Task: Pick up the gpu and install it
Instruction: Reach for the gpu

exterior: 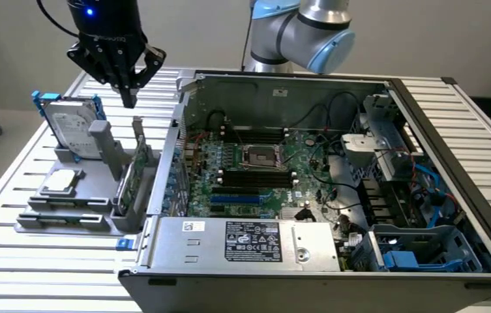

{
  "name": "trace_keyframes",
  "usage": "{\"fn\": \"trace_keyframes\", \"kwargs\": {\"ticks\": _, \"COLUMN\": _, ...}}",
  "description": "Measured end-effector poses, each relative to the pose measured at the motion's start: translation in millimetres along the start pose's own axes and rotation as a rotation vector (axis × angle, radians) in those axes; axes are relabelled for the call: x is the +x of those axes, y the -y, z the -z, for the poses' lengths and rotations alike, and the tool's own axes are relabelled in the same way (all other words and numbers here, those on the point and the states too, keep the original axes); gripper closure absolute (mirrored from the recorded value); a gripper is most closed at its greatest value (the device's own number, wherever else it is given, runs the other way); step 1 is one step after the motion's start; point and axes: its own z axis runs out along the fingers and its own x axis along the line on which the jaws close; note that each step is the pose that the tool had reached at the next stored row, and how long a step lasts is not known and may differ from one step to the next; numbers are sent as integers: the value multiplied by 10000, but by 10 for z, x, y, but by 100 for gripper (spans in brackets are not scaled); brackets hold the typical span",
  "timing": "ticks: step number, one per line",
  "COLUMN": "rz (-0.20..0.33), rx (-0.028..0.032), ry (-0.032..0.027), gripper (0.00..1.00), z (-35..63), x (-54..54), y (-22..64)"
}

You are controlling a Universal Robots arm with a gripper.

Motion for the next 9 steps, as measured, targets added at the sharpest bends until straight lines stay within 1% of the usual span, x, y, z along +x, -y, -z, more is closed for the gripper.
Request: {"fn": "trace_keyframes", "kwargs": {"ticks": 9, "rz": 39, "rx": 2, "ry": -1, "gripper": 89, "z": -18, "x": 62, "y": 117}}
